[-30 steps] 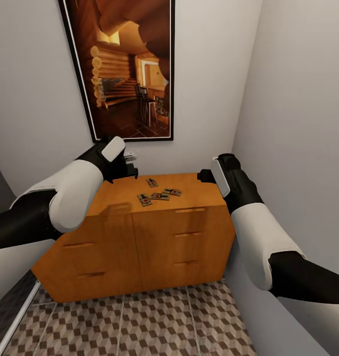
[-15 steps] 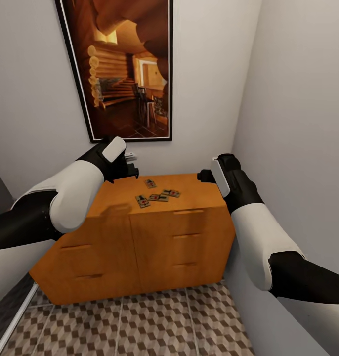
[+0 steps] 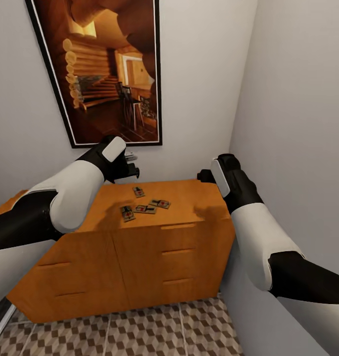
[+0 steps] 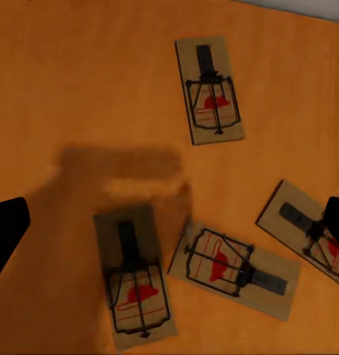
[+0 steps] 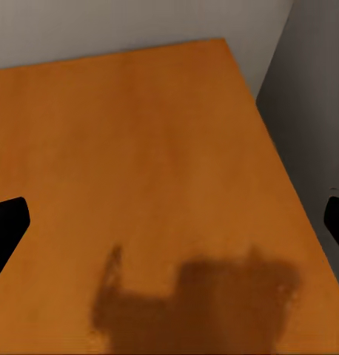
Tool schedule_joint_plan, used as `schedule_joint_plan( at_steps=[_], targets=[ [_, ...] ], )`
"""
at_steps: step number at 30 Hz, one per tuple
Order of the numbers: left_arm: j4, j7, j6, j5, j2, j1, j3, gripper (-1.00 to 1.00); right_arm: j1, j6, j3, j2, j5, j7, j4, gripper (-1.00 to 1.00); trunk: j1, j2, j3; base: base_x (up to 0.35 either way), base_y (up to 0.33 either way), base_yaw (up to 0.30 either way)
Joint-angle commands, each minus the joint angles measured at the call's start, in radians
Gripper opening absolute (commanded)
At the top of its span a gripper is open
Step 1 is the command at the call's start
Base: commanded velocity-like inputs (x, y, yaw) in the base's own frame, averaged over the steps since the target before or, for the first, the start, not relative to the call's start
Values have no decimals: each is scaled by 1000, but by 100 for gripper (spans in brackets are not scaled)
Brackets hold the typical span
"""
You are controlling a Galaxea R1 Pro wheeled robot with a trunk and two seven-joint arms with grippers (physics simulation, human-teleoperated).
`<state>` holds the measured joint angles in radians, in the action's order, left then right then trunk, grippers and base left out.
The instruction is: Take the four mousetraps from the cabinet in the bathroom and place them on the bathroom floor. Make sure all four end up on the same floor surface, and ensure that at least two of them are either under or directly next to the same bathroom sink.
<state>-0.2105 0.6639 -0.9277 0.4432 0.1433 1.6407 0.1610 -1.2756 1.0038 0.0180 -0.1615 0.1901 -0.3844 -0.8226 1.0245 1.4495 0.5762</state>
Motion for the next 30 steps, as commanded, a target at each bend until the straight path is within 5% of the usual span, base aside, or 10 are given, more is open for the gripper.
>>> schedule_joint_plan(
  at_steps=[1, 15, 30],
  targets=[
    [-1, 8, -2, 5, 1, 1, 8, 100, -1, 2, 2, 0, 10, -10, -1, 100, 1, 1, 1, 302, -156, 0],
    [9, 8, -2, 30, 1, -7, 9, 100, -1, 2, 2, 1, 12, -8, 0, 100, 1, 1, 1, 165, -80, 0],
    [15, 14, -3, 125, 1, -17, 9, 100, 2, 3, 2, 0, 13, -7, -1, 100, 1, 1, 1, 6, -3, 0]
  ],
)
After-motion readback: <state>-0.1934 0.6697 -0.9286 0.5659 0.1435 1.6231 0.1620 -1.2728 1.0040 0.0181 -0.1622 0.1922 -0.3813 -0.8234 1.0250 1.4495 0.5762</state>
